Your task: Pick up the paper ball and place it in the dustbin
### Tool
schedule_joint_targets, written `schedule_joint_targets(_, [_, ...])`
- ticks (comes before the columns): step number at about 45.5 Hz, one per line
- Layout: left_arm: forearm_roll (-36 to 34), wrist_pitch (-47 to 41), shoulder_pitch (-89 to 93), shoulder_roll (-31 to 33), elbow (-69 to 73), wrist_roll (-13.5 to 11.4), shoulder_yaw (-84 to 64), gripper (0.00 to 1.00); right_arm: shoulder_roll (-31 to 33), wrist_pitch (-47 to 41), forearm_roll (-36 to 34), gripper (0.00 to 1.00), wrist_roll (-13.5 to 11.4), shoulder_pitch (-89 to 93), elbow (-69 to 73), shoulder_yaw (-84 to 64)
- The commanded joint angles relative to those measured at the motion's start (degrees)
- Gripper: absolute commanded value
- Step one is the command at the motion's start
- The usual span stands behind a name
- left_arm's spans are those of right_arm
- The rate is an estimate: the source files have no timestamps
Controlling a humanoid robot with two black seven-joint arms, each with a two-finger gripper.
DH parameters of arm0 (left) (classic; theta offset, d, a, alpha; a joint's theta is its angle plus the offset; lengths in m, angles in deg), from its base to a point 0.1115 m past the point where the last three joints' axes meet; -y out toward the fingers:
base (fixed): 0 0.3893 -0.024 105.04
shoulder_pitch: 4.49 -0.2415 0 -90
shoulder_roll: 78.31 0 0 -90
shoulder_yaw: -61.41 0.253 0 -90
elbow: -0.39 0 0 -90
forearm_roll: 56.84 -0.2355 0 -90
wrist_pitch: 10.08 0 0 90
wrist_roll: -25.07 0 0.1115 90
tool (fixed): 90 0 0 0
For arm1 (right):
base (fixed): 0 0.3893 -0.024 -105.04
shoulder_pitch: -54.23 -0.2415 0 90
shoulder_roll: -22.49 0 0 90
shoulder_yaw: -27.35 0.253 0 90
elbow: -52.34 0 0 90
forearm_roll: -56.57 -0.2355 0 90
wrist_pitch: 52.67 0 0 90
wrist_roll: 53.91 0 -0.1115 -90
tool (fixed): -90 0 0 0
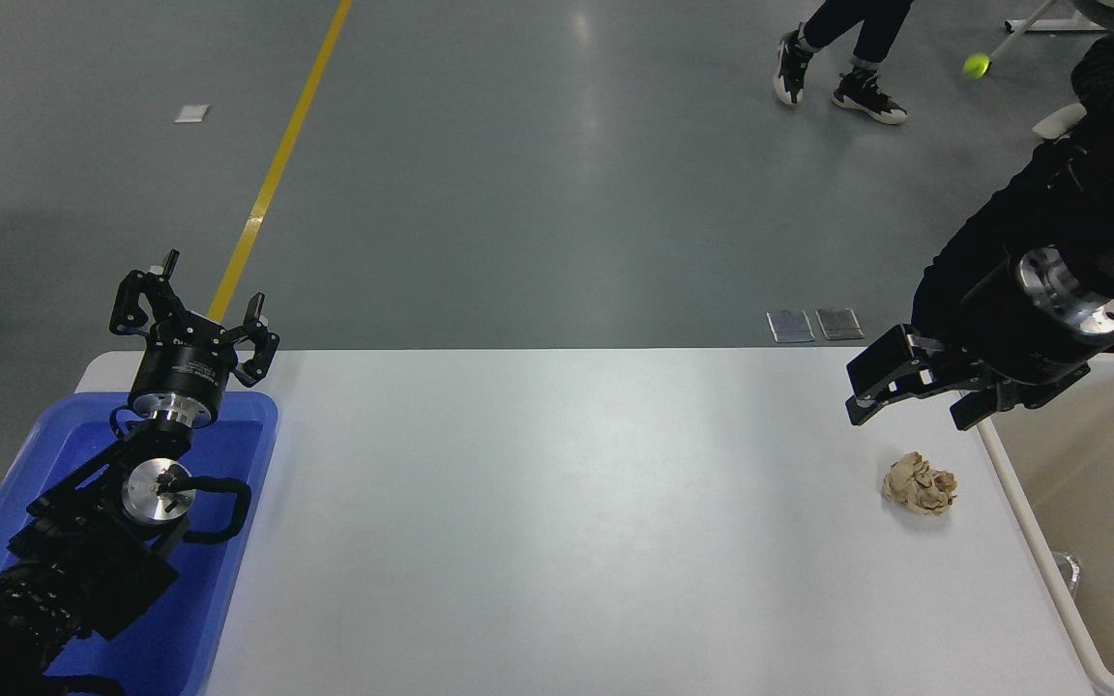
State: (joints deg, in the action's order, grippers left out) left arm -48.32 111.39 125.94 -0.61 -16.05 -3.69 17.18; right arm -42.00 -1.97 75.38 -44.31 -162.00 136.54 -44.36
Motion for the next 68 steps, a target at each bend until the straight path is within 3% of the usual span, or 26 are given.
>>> schedule_joint_targets(1, [-0.2, 0.1, 0.0, 0.1, 0.0, -3.6, 0.3, 0.99, -0.1, 0.0, 0.0, 1.0, 0.1, 0.1, -0.2, 0.1])
schedule_joint_targets(5, [-0.1, 0.1, -0.1, 0.5, 0.0, -6.5, 0.3, 0.99, -0.2, 0.0, 0.0, 1.0, 0.1, 0.2, -0.2, 0.2])
schedule_joint_targets(9, [-0.2, 0.0, -0.1, 0.8, 0.0, -7.2, 0.3, 0.99, -0.2, 0.0, 0.0, 1.0, 0.1, 0.4, -0.8, 0.5])
schedule_joint_targets(22, [-0.2, 0.0, -0.1, 0.9, 0.0, -7.2, 0.3, 0.99, -1.6, 0.4, 1.7, 1.0, 0.1, 3.9, -7.3, 1.2])
schedule_joint_targets(46, [-0.2, 0.1, -0.1, 0.8, 0.0, -7.2, 0.3, 0.99, -0.2, 10.2, 10.0, 1.0, 0.2, 28.5, -26.8, 11.7])
schedule_joint_targets(56, [-0.2, 0.1, -0.1, 0.8, 0.0, -7.2, 0.3, 0.99, 1.2, 21.4, 20.7, 1.0, 0.2, 41.6, -33.9, 18.8])
schedule_joint_targets(68, [-0.2, 0.1, -0.1, 0.9, 0.0, -7.2, 0.3, 0.99, 0.5, 29.3, 21.8, 1.0, 0.2, 51.4, -39.8, 19.0])
